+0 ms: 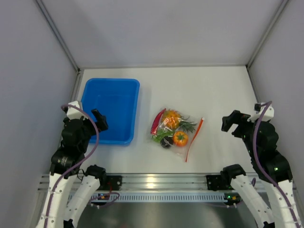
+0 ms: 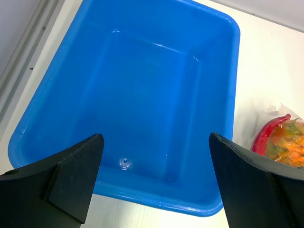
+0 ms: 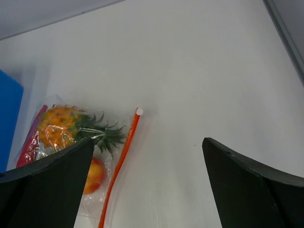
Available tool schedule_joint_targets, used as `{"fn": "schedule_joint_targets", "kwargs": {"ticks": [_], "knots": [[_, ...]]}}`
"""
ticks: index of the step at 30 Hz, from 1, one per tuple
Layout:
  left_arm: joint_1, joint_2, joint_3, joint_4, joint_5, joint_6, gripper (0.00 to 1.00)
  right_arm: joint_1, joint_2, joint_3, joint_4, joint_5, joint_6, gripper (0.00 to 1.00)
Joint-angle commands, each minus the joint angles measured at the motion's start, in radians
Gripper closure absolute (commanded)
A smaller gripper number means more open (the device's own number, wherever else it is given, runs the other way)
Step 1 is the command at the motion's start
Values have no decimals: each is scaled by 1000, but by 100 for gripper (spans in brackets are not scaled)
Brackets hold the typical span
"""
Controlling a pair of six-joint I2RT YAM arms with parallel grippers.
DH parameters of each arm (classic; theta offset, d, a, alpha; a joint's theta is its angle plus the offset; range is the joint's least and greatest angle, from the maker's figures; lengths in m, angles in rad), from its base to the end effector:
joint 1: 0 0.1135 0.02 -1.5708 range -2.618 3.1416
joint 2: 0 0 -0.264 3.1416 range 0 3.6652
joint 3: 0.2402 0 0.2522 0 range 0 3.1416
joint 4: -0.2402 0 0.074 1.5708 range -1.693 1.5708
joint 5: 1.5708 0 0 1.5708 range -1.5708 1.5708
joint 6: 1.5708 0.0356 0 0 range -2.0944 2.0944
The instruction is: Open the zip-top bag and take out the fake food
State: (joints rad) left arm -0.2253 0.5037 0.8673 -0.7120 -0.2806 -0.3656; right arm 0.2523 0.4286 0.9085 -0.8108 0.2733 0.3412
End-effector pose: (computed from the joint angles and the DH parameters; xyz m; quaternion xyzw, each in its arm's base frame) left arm 0.0978 -0.0123 0.3472 -0.1369 0.8033 -0.0559 0.5769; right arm 0.0720 0.0086 0.3544 0.1149 0.8020 0.0623 0.5828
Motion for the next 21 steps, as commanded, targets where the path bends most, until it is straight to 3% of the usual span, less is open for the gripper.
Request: {"fn": "schedule_joint_targets", "kwargs": {"ticks": [1,8,15,21], "knots": [[-6,-11,-5,36,-12,-9,2,-8,4,-2,39,-9,4,1],[-9,-13,-5,34,-9,-9,2,-8,-37,-108,149,-143,54,1],[-26,-14,-7,36,-11,-9,2,-10,-22,-331,317,-262,281,0],[-32,-10,-8,36,1,-10,2,-10,-28,-543,545,-364,421,11]]}}
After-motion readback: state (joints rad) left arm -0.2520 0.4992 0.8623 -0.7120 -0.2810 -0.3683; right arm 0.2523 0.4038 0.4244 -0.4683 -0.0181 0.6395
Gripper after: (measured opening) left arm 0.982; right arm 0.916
